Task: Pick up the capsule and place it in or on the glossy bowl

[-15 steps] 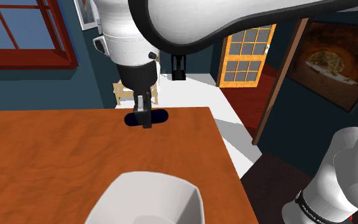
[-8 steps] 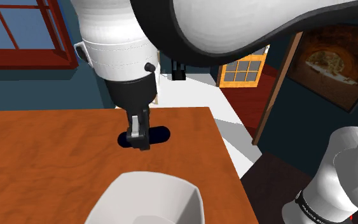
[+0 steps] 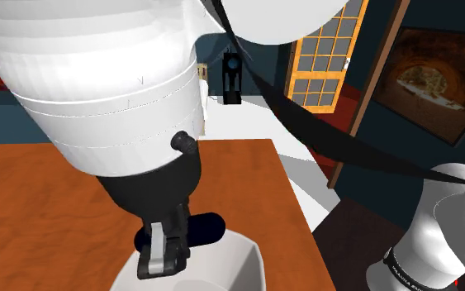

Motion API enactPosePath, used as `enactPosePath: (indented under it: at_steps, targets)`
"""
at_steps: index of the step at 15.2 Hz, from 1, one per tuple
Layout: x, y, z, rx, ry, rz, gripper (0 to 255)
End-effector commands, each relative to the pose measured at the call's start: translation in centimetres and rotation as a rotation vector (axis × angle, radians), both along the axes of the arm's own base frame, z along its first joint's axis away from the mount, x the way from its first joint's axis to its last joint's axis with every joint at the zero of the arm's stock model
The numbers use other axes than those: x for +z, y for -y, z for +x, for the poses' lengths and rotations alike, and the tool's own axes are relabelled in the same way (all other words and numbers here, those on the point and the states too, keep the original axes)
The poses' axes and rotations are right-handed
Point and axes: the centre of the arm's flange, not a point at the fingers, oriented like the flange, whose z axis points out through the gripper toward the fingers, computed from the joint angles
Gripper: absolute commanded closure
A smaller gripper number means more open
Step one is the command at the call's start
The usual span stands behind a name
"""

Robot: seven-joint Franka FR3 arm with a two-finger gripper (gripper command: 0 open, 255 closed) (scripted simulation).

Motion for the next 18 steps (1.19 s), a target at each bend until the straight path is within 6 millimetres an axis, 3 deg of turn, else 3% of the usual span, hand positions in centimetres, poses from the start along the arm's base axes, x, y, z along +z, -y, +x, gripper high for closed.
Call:
enactPosePath:
  at_steps: [1,15,18]
  targets:
    - [0.0,-1.3,-2.4,-0.002,0.000,0.000,255]
    - [-7.3,-1.3,-2.4,-0.002,0.000,0.000,255]
    - [-7.3,-1.3,-2.4,-0.002,0.000,0.000,255]
